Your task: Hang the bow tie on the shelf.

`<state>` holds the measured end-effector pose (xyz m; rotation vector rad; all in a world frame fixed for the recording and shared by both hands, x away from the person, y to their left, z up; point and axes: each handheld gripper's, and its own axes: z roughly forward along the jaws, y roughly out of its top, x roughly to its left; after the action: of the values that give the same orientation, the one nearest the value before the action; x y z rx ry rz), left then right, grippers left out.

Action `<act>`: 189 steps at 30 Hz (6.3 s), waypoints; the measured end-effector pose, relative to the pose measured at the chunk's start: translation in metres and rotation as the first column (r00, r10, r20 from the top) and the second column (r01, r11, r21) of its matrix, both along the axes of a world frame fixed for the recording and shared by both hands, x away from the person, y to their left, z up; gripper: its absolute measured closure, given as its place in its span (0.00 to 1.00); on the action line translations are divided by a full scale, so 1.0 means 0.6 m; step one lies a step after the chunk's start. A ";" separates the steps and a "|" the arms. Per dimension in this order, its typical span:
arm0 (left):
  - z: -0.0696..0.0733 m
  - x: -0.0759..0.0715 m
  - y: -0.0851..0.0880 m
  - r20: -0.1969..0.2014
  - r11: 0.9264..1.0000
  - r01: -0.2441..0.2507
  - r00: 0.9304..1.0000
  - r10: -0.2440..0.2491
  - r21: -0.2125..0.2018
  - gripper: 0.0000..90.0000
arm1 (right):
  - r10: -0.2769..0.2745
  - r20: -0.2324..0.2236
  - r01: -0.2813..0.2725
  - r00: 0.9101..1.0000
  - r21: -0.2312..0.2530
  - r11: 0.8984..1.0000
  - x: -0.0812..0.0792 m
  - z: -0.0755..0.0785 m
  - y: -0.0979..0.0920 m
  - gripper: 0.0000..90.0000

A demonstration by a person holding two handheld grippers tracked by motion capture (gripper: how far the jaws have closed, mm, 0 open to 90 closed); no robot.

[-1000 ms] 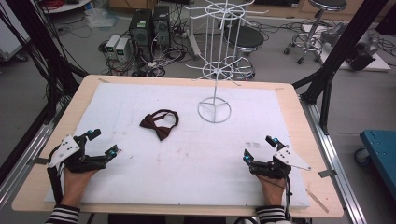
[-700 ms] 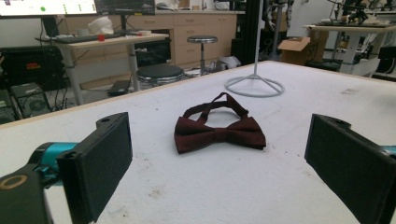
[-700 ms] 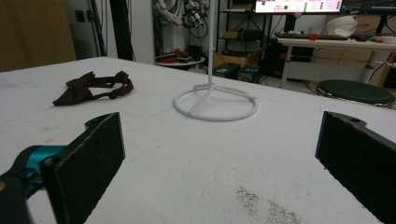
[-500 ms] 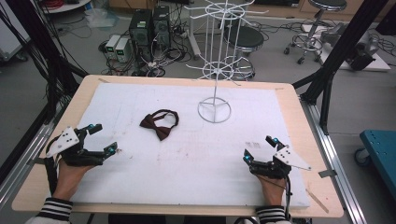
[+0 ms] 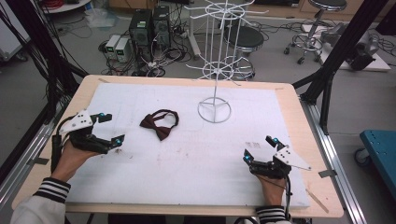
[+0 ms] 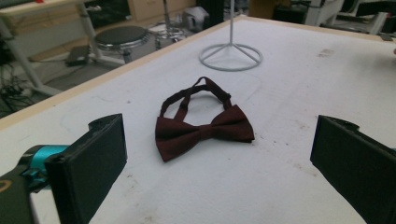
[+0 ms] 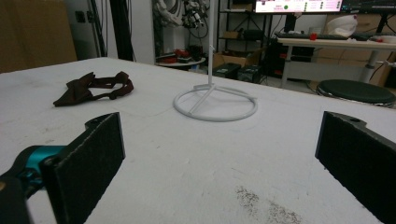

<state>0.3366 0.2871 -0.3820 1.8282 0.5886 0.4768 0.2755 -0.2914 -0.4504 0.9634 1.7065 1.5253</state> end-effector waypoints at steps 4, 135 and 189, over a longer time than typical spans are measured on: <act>0.007 0.016 -0.008 -0.029 0.999 0.033 0.999 -0.032 0.037 0.05 | -0.001 0.000 0.001 1.000 0.000 1.000 0.000 0.000 0.000 0.01; 0.026 0.170 -0.136 -0.394 0.872 0.235 0.918 -0.054 0.430 0.86 | 0.005 -0.022 -0.004 1.000 0.029 1.000 0.003 0.002 -0.007 0.01; 0.066 0.036 -0.213 -0.261 0.961 0.259 0.938 -0.227 0.095 0.86 | 0.511 -0.130 -0.514 0.849 0.011 0.857 0.050 0.167 0.098 0.01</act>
<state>0.3579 0.1595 -0.3423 2.0686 0.4979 0.1206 0.3054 -0.2323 -0.3500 0.6233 2.1964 1.7951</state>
